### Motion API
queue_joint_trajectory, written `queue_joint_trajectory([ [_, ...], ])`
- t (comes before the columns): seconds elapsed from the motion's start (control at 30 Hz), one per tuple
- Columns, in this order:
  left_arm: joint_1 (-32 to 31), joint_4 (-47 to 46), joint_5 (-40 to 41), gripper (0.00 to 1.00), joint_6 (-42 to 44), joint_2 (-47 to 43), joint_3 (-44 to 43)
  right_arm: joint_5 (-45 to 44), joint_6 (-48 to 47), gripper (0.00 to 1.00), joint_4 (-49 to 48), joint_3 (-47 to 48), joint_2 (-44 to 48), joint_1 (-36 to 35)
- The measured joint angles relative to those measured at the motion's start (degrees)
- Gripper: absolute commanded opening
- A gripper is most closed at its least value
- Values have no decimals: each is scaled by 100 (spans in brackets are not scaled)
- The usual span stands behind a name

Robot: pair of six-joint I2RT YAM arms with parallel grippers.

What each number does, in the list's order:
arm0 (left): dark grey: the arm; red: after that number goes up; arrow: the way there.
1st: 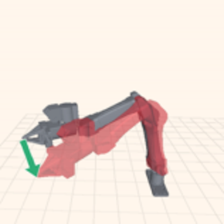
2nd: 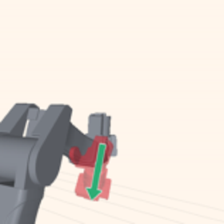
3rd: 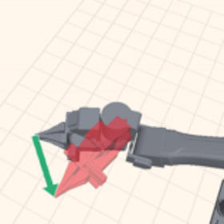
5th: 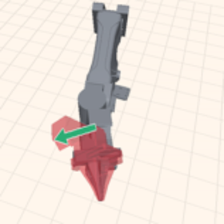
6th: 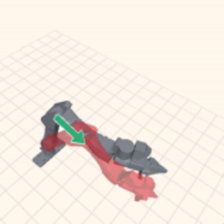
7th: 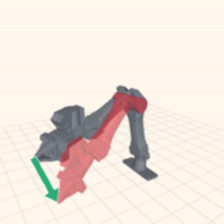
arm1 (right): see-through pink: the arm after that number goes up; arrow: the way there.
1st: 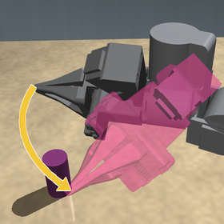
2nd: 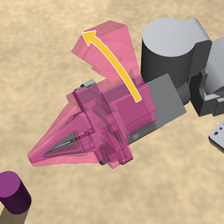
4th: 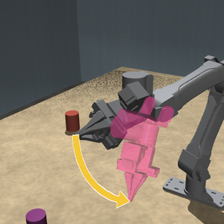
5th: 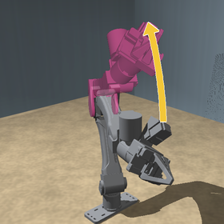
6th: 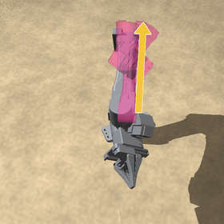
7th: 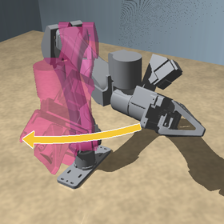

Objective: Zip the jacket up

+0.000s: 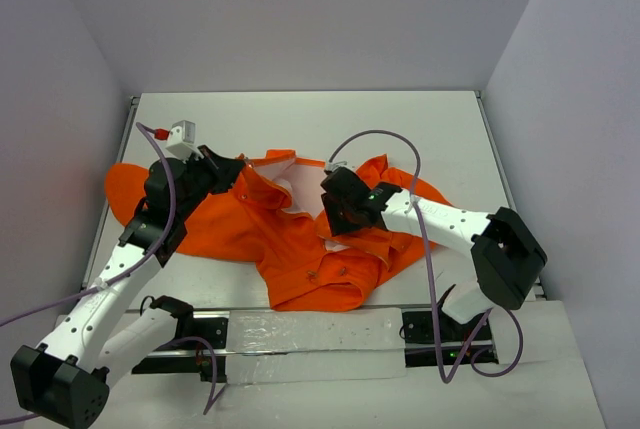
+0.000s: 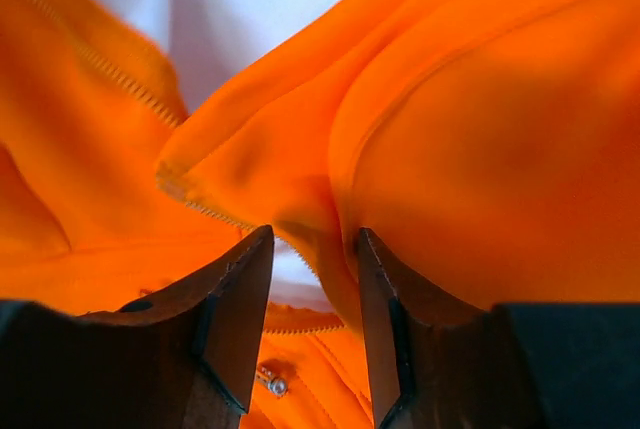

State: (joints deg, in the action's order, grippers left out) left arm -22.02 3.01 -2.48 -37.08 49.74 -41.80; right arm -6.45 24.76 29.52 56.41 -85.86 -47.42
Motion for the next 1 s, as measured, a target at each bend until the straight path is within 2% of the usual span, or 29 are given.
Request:
queue_joint_trajectory([
  [0.17,0,0,-2,0,-2,7,0,291,-406,66,120,175,-5,-16],
  [0.23,0,0,-2,0,-2,7,0,383,-611,68,176,330,-48,-33],
  [0.63,0,-3,0,0,0,7,2,670,-1899,69,469,895,-588,-96],
  [1.0,0,-9,0,0,1,11,2,898,-2189,68,506,1335,-1239,-70],
])
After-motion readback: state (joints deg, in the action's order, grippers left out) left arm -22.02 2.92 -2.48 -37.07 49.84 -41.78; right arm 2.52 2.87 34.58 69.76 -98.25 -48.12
